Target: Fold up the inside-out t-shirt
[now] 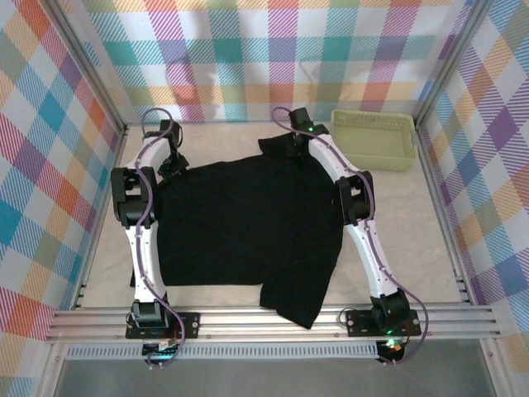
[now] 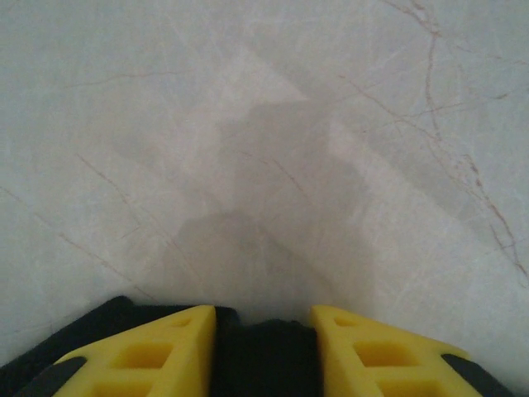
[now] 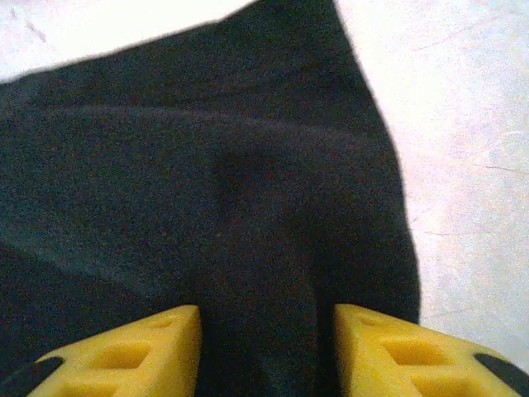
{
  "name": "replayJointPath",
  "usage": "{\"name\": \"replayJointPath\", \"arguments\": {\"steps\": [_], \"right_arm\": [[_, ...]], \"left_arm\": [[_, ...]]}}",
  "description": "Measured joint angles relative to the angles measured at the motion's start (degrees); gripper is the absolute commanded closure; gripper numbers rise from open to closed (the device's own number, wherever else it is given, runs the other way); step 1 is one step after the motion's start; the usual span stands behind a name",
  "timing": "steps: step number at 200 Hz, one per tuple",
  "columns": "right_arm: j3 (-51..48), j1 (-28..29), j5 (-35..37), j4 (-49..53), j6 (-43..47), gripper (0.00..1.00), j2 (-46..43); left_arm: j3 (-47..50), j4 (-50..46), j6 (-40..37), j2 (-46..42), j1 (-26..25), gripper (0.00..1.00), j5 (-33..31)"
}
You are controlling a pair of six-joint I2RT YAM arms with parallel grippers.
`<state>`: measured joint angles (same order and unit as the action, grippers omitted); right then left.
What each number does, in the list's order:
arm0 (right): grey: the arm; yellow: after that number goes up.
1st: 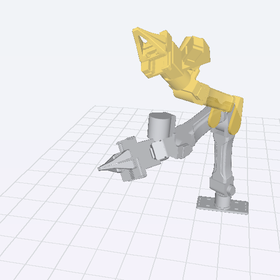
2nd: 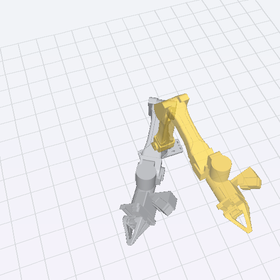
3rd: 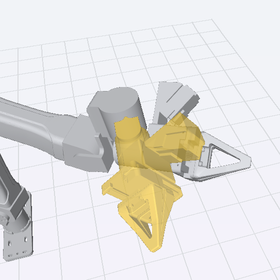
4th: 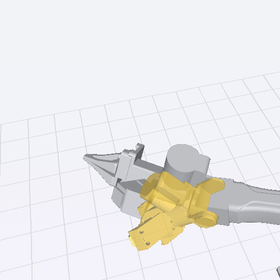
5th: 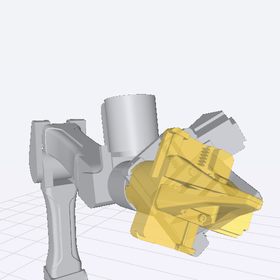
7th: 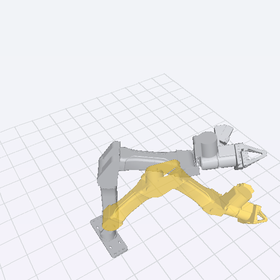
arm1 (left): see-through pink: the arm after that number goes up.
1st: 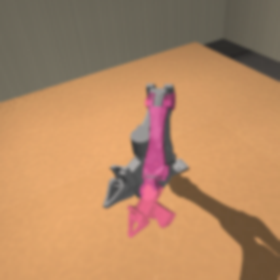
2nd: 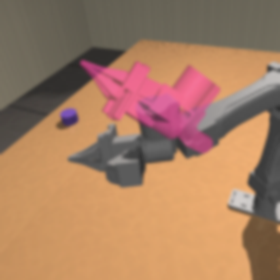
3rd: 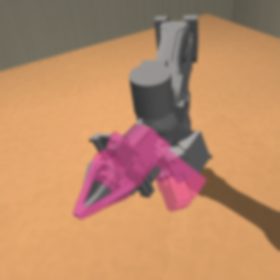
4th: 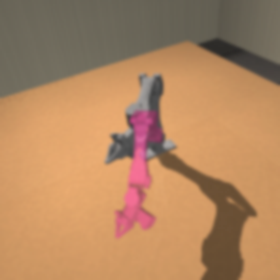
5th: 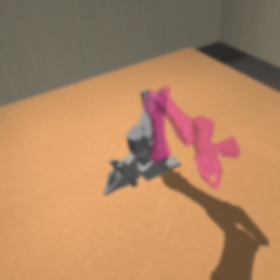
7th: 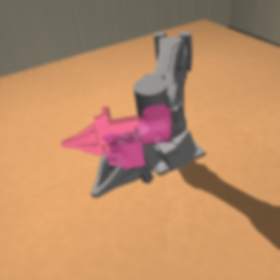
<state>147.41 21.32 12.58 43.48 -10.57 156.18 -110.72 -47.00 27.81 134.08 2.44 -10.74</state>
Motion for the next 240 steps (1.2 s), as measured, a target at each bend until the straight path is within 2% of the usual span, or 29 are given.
{"name": "replayJointPath", "arguments": {"steps": [20, 33, 50, 73, 99, 121, 138, 158, 185, 212, 222, 229, 240], "right_arm": [[0.98, 0.00, -1.42, 1.33, -0.20, 0.91, 0.63], [1.22, -0.04, -2.16, 1.68, -0.42, 1.00, 0.63], [1.22, -0.04, -2.64, 1.73, -0.50, 1.00, 0.59], [-0.17, -0.04, -3.02, 1.79, -0.50, 1.00, -1.27], [-4.04, -0.04, -3.43, 1.95, -0.50, 1.00, -7.91], [-9.81, -0.02, -4.07, 1.09, -0.48, 1.00, -17.05], [-19.85, 0.13, -4.55, -2.21, -0.50, 1.00, -27.12], [-36.00, 1.11, -4.94, -7.30, -0.52, 1.00, -40.44], [-58.01, 3.54, -4.11, -12.74, -1.01, 1.00, -56.24], [-80.52, 9.38, -2.47, -15.76, -3.54, 1.00, -69.29], [-87.91, 12.04, -2.23, -15.85, -5.16, 0.96, -73.20], [-92.50, 14.03, -2.14, -15.87, -6.58, 0.85, -75.63], [-98.77, 17.05, -2.21, -15.61, -9.27, 0.75, -79.01]], "left_arm": [[1.29, 0.81, 0.35, -0.79, 0.74, 0.79, 1.22], [1.75, 0.96, 0.79, -1.11, 1.36, 0.84, 2.19], [1.95, 1.07, 1.29, -1.44, 1.92, 0.92, 3.45], [3.74, 2.12, 1.11, -2.73, 2.27, 0.94, 4.98], [6.47, 2.40, 1.27, -5.66, 2.27, 0.97, 6.08], [10.03, 3.30, 1.57, -11.13, 2.27, 0.98, 6.56], [15.56, 5.22, 2.86, -18.43, 2.27, 0.98, 6.73], [24.44, 8.22, 4.85, -28.89, 2.27, 0.98, 6.62], [41.48, 13.03, 8.72, -45.94, 2.27, 0.97, 6.62], [59.52, 14.84, 11.85, -61.33, 2.21, 0.94, 6.60], [65.24, 14.73, 12.50, -65.68, 2.16, 0.84, 6.82], [68.39, 14.34, 12.79, -68.02, 2.14, 0.75, 7.04], [72.54, 13.53, 13.27, -71.23, 2.10, 0.64, 7.34]]}}
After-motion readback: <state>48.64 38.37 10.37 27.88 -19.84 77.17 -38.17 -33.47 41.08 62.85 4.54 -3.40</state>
